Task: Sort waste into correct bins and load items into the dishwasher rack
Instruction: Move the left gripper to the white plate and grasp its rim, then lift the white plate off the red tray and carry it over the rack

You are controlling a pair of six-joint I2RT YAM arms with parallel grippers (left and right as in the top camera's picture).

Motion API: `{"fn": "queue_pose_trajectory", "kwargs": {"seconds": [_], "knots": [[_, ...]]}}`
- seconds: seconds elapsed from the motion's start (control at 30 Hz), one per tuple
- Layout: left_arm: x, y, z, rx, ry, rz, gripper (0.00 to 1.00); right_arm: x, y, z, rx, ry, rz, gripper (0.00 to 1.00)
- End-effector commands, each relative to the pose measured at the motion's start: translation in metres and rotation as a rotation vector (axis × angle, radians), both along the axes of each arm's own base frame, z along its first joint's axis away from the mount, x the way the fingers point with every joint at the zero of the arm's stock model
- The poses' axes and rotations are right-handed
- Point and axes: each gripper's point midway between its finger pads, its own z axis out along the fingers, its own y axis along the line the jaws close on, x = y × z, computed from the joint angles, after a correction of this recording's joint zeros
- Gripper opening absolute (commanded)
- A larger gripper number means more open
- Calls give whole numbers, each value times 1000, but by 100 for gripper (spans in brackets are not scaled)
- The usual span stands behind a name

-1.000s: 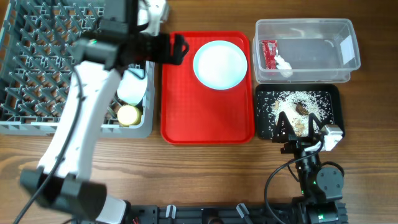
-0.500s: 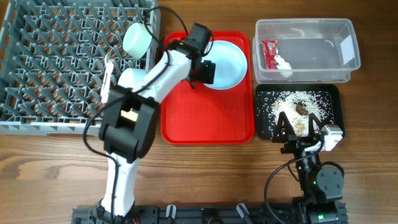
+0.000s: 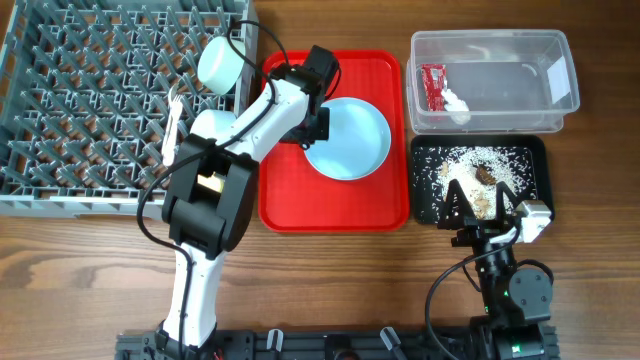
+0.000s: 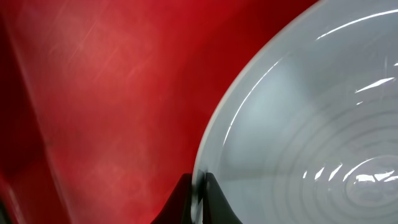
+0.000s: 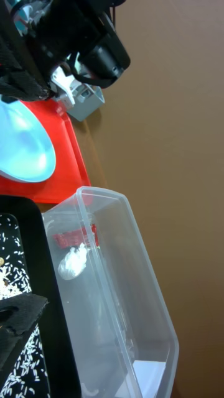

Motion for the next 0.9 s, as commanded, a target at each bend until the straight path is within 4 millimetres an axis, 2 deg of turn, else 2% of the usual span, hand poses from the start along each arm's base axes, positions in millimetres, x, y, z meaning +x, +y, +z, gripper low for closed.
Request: {"fn": "queue_pose_trajectory", "kwargs": {"seconds": [0.0,0.13,0.17,0.23,0.3,0.37,0.43,0.47,0.57,0.67,0.77,0.87], "knots": [[-9,16,11,79,2,-23,4,0,-1,3,9,-12,-5,100],[-2,33,57,113,-93,8,4,0,-1,3,9,-12,-5,100],[0,40,78,129,-140,21,4,0,-1,3,9,-12,-5,100],[2,50,106,147,-206,38,4,0,-1,3,9,-12,-5,100],[2,63,146,173,-305,63,4,0,-1,3,9,-12,-5,100],[-5,78,192,214,-416,88,4,0,-1,3,9,-12,-5,100],[-16,97,226,303,-497,114,4,0,-1,3,9,-12,-5,100],[-24,114,249,388,-555,145,4,0,-1,3,9,-12,-5,100],[-39,152,293,594,-671,232,4,0,-1,3,9,-12,-5,100],[-48,177,315,770,-711,268,4,0,-1,3,9,-12,-5,100],[-50,192,320,878,-706,283,4,0,-1,3,9,-12,-5,100],[-46,216,325,970,-731,382,4,0,-1,3,9,-12,-5,100]]}}
